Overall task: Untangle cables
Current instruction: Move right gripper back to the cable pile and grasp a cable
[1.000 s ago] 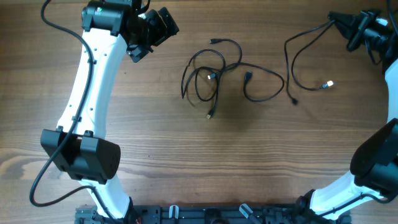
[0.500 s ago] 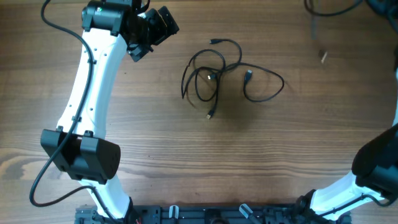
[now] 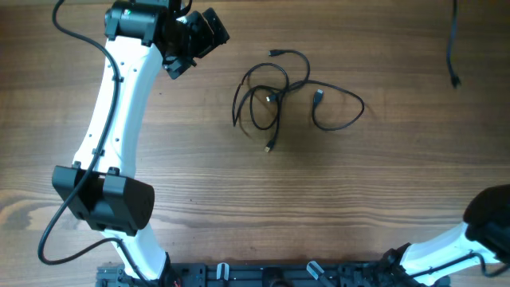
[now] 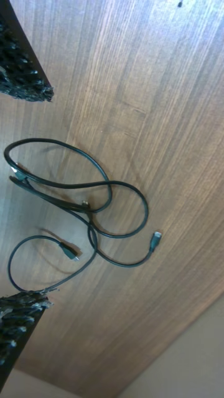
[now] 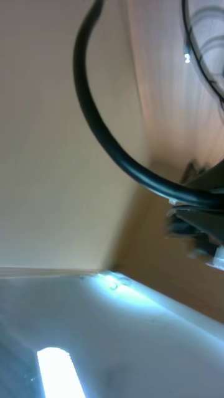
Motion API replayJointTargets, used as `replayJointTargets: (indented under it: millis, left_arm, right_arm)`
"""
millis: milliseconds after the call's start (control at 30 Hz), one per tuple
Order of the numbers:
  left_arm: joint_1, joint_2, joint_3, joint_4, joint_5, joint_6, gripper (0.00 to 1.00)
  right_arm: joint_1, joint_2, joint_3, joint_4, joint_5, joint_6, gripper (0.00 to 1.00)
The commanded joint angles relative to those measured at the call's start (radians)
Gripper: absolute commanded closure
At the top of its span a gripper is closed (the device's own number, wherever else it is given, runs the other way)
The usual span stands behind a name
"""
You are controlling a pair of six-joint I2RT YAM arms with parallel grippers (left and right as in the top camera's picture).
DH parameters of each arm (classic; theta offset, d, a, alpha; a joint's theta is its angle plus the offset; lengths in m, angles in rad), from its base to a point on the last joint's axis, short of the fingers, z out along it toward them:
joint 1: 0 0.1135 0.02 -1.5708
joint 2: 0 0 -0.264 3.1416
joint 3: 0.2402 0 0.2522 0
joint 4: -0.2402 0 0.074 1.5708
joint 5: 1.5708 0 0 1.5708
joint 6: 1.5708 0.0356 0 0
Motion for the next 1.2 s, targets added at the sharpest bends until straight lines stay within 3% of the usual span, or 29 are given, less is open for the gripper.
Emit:
replayJointTargets:
  millis: [0,67,200,400,533,600,900,933,967,1000,1033,1167]
  left_arm:
    - [-0.005,-0.001,0.004,-0.001,-0.004,0.011,0.0]
    - [-0.005,-0.001,0.004,0.0,-0.005,0.012,0.0]
    - [-0.005,-0.001,0.004,0.0,-0.004,0.012,0.0]
    - [-0.005,-0.001,0.004,0.0,-0.002,0.011,0.0]
    - [-0.009,-0.001,0.004,0.001,-0.002,0.012,0.0]
    - [-0.01,-0.001,0.004,0.002,-0.002,0.011,0.0]
    - [-0.009,-0.001,0.004,0.024,-0.002,0.012,0.0]
    - [-0.01,-0.001,0.004,0.028,-0.002,0.012,0.0]
    - [-0.009,-0.001,0.004,0.032,-0.003,0.012,0.0]
    - [-0.009,-0.001,0.004,0.036,-0.003,0.012,0.0]
    - [-0.009,-0.001,0.004,0.04,-0.003,0.012,0.0]
    - [-0.009,-0.001,0.004,0.047,-0.003,0.012,0.0]
  right_arm:
    - [-0.061,0.058,0.004,-0.333,0.269,-0.441,0.95]
    - [-0.067,0.059,0.004,-0.566,0.422,-0.641,0.95]
    - [-0.061,0.056,0.066,-0.895,0.795,-0.893,0.95]
    - [-0.029,0.057,0.295,-1.142,1.185,-1.086,0.95]
    - [0.047,0.07,0.304,-1.207,1.456,-1.179,0.95]
    - [0.073,0.102,0.275,-1.202,1.505,-1.177,0.95]
    - [0.077,0.427,0.272,-1.132,1.363,-1.184,0.94]
    - [0.077,0.45,0.272,-1.125,1.34,-1.157,0.85]
    - [0.077,0.464,0.272,-1.119,1.317,-1.146,0.54]
    - [0.077,0.468,0.272,-1.113,1.295,-1.147,0.3]
    - [0.078,0.467,0.273,-1.107,1.278,-1.147,0.17]
    - [0.078,0.435,0.273,-1.098,1.267,-1.151,0.1]
